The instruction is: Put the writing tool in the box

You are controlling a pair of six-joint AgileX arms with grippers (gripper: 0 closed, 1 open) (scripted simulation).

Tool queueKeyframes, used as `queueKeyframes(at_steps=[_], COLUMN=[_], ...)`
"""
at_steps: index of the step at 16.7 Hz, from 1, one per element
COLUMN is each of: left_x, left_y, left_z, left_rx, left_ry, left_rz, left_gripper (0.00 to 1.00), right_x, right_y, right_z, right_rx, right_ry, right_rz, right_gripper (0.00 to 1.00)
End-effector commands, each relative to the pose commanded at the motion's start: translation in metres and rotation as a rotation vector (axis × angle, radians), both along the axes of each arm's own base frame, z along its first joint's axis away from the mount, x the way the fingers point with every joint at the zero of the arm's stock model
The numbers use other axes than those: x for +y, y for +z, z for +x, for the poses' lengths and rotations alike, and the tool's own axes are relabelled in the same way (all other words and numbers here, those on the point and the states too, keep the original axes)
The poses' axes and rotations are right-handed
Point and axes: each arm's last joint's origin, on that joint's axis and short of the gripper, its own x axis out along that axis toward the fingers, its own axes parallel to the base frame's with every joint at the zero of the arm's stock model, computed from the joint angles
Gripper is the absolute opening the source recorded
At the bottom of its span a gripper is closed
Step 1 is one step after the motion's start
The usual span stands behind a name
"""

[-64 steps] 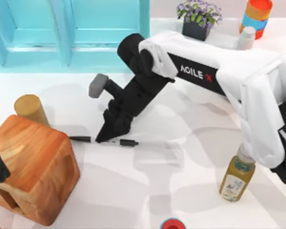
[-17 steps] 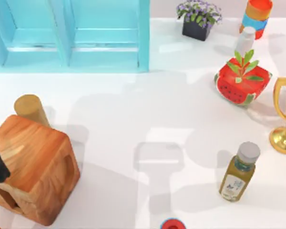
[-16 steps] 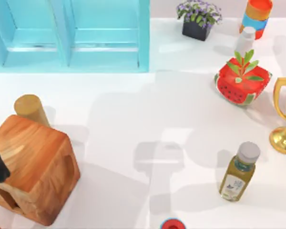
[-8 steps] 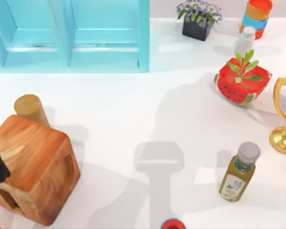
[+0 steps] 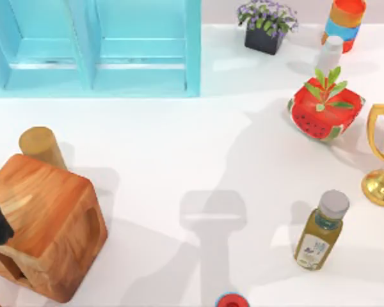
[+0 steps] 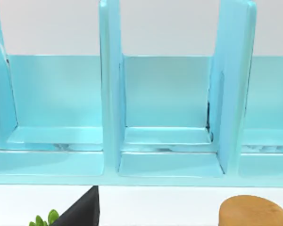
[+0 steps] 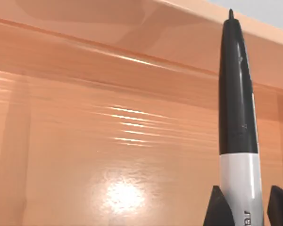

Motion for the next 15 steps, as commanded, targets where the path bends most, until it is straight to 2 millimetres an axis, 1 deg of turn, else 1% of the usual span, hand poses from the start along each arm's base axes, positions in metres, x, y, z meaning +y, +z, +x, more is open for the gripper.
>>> queueKeyframes(at_steps=[7, 12, 15], left_x=[0.0, 0.0, 0.0], left_y=[0.0, 0.0, 0.0], left_z=[0.0, 0.0, 0.0], left_rx=[0.0, 0.0, 0.0], left_ry=[0.0, 0.0, 0.0], left_rz=[0.0, 0.0, 0.0], left_gripper=[1.0, 1.0, 1.0], right_x=[-0.004, -0.004, -0.004], right_y=[-0.033, -0.036, -0.036], right_z=[-0.021, -0.022, -0.022], right_rx=[-0.002, 0.003, 0.003], right_ry=[-0.012, -0.009, -0.009], right_rz=[-0.005, -0.004, -0.004], right_gripper=[0.0, 0.0, 0.23])
